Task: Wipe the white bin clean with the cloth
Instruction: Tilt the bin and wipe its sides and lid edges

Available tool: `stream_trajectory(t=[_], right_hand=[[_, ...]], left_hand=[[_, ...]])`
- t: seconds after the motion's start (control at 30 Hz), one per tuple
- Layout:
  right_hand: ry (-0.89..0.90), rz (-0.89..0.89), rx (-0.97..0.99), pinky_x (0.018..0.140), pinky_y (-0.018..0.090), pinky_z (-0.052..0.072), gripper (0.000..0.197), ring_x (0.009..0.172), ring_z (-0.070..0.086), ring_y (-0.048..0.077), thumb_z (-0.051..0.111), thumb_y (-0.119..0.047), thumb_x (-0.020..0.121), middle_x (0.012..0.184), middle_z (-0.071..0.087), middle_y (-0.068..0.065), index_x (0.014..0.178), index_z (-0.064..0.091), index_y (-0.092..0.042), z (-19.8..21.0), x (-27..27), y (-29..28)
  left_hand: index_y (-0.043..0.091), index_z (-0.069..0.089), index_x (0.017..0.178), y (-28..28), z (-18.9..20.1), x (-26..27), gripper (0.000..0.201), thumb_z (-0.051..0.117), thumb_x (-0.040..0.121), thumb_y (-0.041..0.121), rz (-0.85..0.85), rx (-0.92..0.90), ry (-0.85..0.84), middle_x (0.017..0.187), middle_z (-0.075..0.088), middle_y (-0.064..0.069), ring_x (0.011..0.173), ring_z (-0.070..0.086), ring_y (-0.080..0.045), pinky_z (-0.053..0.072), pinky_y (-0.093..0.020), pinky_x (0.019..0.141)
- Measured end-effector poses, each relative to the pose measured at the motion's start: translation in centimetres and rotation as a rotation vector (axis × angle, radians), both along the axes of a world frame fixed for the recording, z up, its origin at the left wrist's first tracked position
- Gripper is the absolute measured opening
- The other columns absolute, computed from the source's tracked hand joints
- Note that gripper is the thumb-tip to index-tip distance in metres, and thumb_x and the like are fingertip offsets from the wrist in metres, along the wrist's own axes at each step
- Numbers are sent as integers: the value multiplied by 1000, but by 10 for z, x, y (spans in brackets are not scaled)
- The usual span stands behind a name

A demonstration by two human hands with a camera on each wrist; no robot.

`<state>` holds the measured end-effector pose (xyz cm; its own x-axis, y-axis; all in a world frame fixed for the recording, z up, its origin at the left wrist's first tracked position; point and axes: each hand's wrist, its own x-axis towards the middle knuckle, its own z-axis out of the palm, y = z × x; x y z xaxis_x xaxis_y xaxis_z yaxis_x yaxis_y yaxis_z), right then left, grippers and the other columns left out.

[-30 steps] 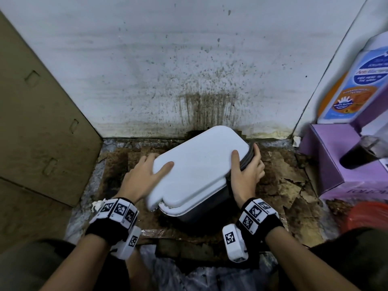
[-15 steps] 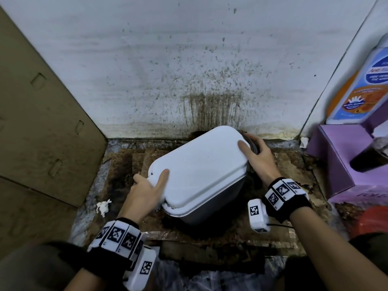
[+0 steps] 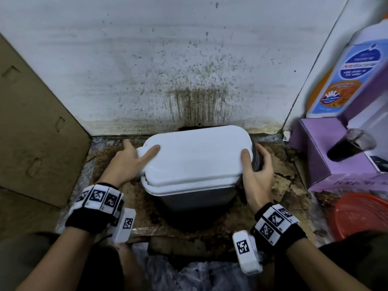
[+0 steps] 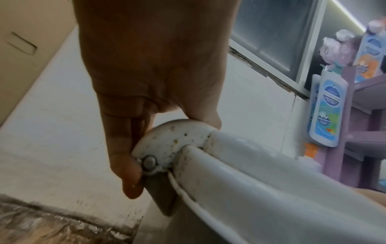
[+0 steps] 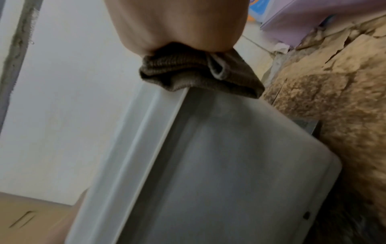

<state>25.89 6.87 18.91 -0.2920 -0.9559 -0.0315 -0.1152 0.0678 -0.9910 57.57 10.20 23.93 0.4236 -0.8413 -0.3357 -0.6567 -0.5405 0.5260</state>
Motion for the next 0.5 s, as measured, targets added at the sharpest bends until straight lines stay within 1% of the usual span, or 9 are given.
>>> stream_trajectory(t=[0.03, 0.1, 0.17, 0.23, 0.3, 0.37, 0.43, 0.47, 0.5], right_hand=[[1, -10, 15, 114, 41, 40, 51, 131, 49, 11, 65, -51, 92, 140, 53, -10, 137, 53, -33, -1, -1, 4], [-4, -29, 42, 115, 42, 39, 50, 133, 47, 13, 65, -50, 93, 141, 52, -8, 138, 51, -34, -4, -1, 10], [10, -26, 45, 116, 42, 37, 52, 134, 45, 14, 64, -51, 93, 142, 50, -6, 140, 50, -34, -5, 1, 12], [17, 5, 53, 115, 42, 36, 52, 136, 43, 16, 63, -51, 94, 143, 48, -4, 141, 48, -34, -3, 6, 12], [19, 61, 73, 114, 40, 36, 52, 136, 42, 16, 62, -50, 95, 144, 46, -3, 142, 46, -35, -2, 12, 11], [17, 70, 77, 113, 39, 36, 51, 135, 42, 16, 61, -49, 96, 144, 47, -3, 143, 46, -35, -1, 15, 11], [0, 54, 75, 106, 32, 38, 48, 132, 46, 13, 58, -48, 98, 143, 50, -5, 142, 47, -34, 1, 16, 10], [-9, 50, 78, 102, 28, 37, 45, 130, 47, 11, 56, -46, 99, 142, 52, -6, 142, 49, -34, 3, 15, 10], [-19, 48, 83, 98, 25, 36, 43, 127, 48, 9, 55, -43, 100, 140, 54, -8, 141, 50, -33, 5, 15, 9]], left_hand=[[1, 22, 147, -5, 1, 1, 137, 39, 58, 105, -21, 13, 9, 121, 63, -25, 97, 65, -38, 48, -39, 63], [7, 26, 144, -10, -1, 0, 136, 34, 53, 108, -72, 38, 14, 116, 65, -21, 93, 65, -36, 53, -41, 66], [9, 29, 141, -10, -6, -1, 127, 31, 59, 106, -89, 63, 4, 119, 64, -19, 98, 64, -35, 56, -46, 78], [6, 28, 146, -8, -8, -1, 120, 30, 71, 100, -86, 96, -5, 123, 63, -19, 103, 64, -35, 56, -48, 85], [4, 31, 142, -6, -12, 0, 104, 31, 81, 88, -67, 118, 6, 113, 64, -15, 97, 65, -33, 56, -49, 85], [6, 34, 135, -4, -14, 1, 97, 31, 82, 86, -56, 109, 6, 105, 64, -14, 93, 65, -33, 56, -48, 81], [10, 37, 128, -3, -19, 1, 97, 28, 79, 93, -40, 88, -30, 109, 63, -15, 96, 64, -35, 56, -48, 82], [11, 37, 126, -2, -21, 1, 97, 26, 79, 95, -26, 79, -60, 115, 63, -16, 101, 64, -36, 55, -50, 86], [11, 38, 130, -2, -22, 0, 96, 26, 81, 93, -12, 70, -99, 123, 62, -18, 108, 62, -37, 53, -52, 91]])
